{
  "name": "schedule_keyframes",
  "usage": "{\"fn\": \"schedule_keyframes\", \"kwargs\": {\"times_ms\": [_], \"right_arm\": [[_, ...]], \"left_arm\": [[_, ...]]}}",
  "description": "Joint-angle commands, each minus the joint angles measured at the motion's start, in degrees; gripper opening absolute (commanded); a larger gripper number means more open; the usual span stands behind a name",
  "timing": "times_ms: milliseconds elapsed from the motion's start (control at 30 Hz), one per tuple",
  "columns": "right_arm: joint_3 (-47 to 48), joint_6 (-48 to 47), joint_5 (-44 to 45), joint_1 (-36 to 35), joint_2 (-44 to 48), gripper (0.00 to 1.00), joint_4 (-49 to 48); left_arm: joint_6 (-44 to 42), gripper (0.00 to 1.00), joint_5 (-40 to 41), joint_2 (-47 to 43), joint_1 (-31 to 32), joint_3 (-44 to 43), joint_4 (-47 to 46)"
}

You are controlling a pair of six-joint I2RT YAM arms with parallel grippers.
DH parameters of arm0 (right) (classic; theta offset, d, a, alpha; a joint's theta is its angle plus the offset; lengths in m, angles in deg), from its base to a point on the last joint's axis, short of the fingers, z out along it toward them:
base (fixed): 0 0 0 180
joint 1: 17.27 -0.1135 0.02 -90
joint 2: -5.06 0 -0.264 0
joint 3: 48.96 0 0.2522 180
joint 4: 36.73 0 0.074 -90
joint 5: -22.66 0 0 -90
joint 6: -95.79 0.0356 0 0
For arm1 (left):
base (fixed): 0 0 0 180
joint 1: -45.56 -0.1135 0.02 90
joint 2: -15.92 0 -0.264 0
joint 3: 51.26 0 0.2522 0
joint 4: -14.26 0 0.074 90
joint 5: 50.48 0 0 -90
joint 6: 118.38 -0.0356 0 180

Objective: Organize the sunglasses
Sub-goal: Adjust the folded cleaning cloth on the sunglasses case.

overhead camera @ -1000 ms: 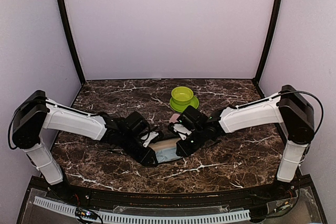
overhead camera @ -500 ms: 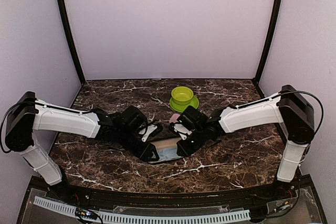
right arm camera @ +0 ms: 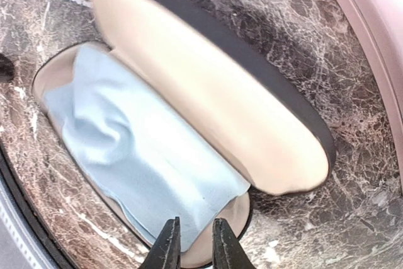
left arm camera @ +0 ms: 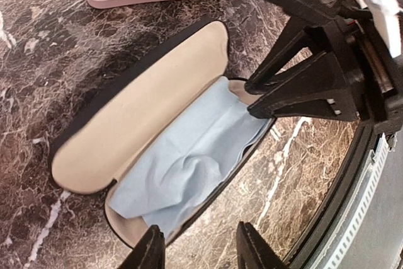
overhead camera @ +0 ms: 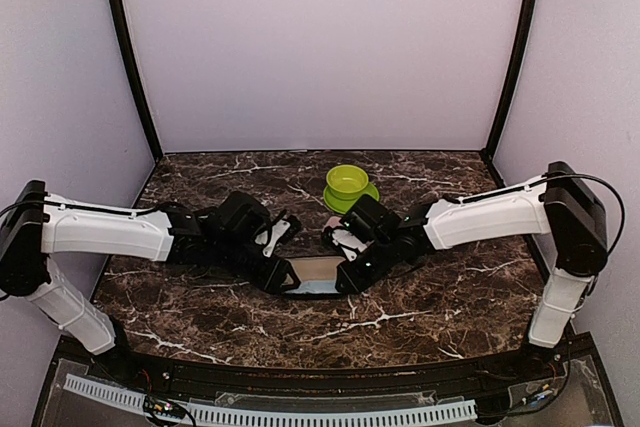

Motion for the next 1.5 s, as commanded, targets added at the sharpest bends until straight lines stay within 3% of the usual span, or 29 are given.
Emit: {"fn": "schedule_keyframes", "kwargs": {"times_ms": [0, 533, 1200, 1467], "right_arm": [[1.1, 1.2, -1.6, -0.2, 1.8, 0.20, -1.5], [3.6, 2.5, 1.8, 0.4, 3.8, 0.27, -1.3], [4.3, 0.2, 3.0, 3.4, 6.9, 0.43, -3.1], [3.7, -2.8, -1.7, 5.4, 6.1, 0.44, -5.6]], "left_arm": [[0.7, 0.41, 2.3, -2.4, -0.1, 2.0, 0.6], [0.8, 0.44, 8.3, -6.9, -2.7, 3.4, 2.4], [-1.8, 0.52, 7.9, -8.4, -33.8, 5.4, 5.6], [-6.4, 0.53, 12.2, -1.3, -42.6, -3.5, 12.7]]}}
